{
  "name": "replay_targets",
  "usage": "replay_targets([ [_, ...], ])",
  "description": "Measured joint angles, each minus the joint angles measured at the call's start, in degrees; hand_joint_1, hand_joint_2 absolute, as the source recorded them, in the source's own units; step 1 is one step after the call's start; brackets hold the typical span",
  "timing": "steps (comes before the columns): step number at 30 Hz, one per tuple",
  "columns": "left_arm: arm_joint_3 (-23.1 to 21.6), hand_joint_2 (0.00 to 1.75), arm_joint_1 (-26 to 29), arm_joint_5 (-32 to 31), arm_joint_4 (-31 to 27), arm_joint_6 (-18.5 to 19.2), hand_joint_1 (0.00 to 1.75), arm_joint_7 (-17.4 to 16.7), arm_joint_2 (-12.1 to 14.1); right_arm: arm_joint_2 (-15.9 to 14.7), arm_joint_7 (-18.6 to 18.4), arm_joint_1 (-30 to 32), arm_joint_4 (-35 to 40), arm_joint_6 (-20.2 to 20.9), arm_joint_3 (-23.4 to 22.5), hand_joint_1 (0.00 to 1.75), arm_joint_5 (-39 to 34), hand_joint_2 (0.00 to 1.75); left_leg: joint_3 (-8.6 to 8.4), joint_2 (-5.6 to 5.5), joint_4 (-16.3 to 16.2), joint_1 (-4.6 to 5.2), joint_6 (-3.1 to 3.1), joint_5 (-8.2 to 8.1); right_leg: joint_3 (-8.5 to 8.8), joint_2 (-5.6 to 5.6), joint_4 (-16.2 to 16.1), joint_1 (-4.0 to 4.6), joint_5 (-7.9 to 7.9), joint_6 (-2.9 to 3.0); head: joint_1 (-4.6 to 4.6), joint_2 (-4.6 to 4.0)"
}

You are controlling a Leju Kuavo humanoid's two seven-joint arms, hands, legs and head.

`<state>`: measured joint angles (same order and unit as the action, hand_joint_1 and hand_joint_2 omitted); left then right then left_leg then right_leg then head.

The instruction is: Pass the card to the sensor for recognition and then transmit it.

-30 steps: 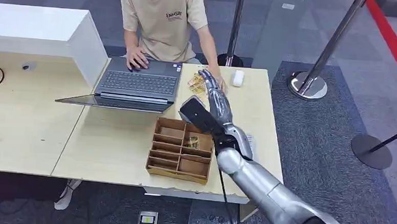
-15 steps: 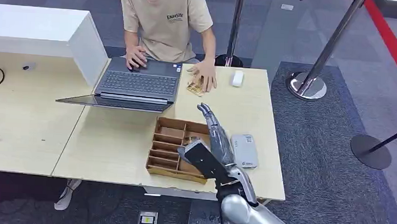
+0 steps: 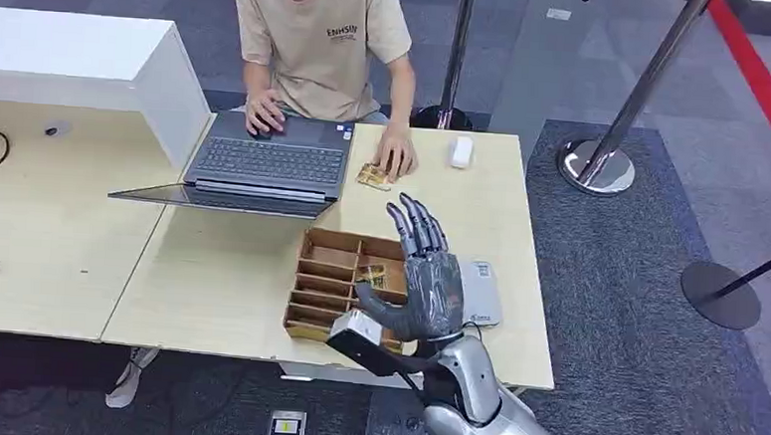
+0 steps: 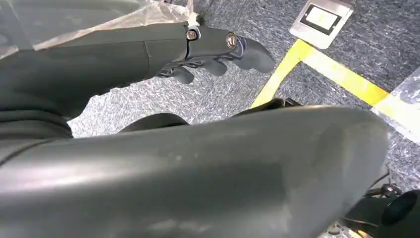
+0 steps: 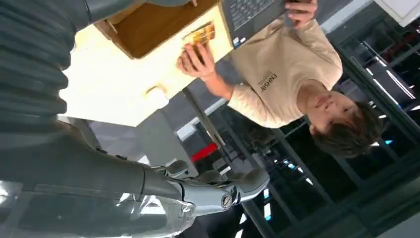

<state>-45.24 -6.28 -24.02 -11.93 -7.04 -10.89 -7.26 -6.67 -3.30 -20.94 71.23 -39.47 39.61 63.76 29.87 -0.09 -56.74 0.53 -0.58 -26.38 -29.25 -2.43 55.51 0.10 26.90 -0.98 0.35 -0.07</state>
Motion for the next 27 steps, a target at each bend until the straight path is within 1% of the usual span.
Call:
replay_targets([
  [10,0.00,0.00,-0.03,-0.15,0.00,0.07,0.00,-0.07,0.00,-0.02,0.44,-0.02,-2.73,0.24,1.81,0.00,-4.35,1.75,0.00,0.00,0.00,0.01,0.00,0.00,0.00,0.00,0.00,-0.01,0.00,0.00,0.02,0.00],
  [22,0.00,0.00,-0.15,-0.15,0.00,0.59,0.00,0.04,0.00,0.70,2.38,-0.07,-9.53,0.02,3.32,0.00,-8.48,1.75,0.00,0.00,0.00,0.00,0.00,0.00,0.01,0.00,0.00,0.00,0.00,0.00,0.02,0.00],
  [27,0.00,0.00,-0.17,-0.13,0.00,0.63,0.00,0.09,0.00,1.07,2.69,-0.12,-12.07,0.00,3.80,0.00,-9.01,1.75,0.00,0.00,0.00,0.00,0.00,0.00,0.01,0.00,0.00,0.00,0.00,0.00,0.02,0.00],
])
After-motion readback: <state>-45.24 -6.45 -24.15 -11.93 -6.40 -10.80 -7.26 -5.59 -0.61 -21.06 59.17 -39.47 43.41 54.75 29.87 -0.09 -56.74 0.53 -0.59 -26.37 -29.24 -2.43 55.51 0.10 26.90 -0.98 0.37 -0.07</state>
